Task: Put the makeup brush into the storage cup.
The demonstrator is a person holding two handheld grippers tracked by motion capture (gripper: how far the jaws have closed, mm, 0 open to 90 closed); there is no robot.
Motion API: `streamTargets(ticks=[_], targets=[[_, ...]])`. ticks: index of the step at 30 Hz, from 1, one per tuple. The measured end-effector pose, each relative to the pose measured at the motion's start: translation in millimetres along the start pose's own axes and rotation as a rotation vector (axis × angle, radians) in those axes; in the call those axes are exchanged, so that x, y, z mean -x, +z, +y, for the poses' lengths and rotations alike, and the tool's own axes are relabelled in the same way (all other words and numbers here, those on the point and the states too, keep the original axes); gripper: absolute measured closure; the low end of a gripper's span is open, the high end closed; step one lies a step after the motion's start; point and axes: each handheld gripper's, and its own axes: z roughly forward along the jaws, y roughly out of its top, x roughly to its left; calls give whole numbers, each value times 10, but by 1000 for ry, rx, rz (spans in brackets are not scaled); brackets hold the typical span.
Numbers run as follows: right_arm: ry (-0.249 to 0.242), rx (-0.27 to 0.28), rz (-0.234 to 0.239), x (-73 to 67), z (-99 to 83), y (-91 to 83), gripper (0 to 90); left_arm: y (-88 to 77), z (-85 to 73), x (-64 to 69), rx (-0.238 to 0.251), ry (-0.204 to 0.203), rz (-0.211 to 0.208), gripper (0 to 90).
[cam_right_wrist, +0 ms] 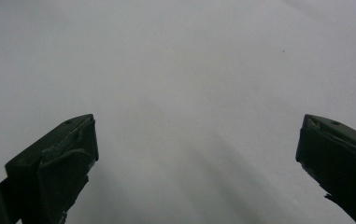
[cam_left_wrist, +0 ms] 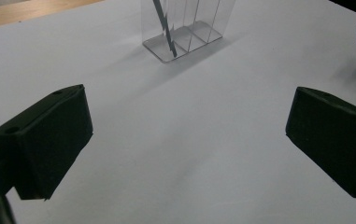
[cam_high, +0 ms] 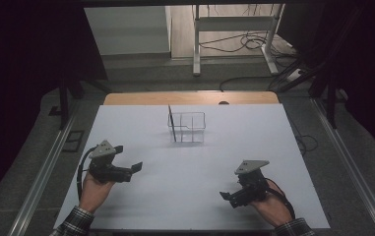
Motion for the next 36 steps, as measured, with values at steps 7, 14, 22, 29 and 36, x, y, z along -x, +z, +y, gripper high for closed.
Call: streamTargets(ticks=[7,14,22,29,36], targets=[[3,13,-11,6,-8,-31,0,-50,-48,2,-4,0,8,11],[8,29,-32,6,-15,-66,0,-111,-103,24,-12,7,22,11],[16,35,-50,10,-28,-98,0,-182,-156,34,-15,8,33,10],[18,28,-65,-1,-39,-114,0,-249,-209,38,-15,2,40,10],[19,31,-75,-3,-50,-136,0,-301,-254,54,-17,3,44,10]])
